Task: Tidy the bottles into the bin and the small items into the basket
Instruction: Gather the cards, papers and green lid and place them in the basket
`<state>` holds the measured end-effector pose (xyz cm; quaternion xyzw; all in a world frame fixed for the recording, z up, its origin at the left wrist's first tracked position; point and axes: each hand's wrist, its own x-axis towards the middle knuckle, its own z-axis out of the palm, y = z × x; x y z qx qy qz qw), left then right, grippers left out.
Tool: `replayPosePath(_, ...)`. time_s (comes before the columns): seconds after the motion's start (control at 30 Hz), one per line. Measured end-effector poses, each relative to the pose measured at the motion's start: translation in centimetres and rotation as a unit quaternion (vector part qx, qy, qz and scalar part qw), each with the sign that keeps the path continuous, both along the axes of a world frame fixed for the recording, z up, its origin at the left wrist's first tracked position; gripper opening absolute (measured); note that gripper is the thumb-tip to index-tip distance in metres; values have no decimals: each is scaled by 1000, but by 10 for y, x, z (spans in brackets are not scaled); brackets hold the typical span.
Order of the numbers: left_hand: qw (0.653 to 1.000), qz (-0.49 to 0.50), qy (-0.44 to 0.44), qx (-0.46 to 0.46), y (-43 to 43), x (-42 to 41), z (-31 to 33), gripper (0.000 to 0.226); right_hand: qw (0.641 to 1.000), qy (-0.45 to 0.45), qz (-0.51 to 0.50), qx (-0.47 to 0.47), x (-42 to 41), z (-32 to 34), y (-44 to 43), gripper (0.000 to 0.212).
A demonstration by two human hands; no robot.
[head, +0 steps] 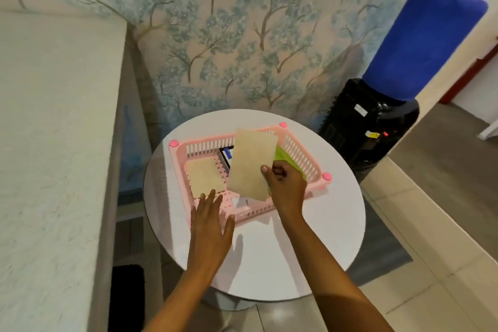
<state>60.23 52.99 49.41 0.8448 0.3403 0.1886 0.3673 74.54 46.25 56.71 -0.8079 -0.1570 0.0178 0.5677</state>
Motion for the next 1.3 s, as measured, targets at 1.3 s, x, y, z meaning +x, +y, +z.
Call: replayPosePath(1.3,985,146,83,33,18,11,16,26,912,-226,343,12,29,-2,120,3)
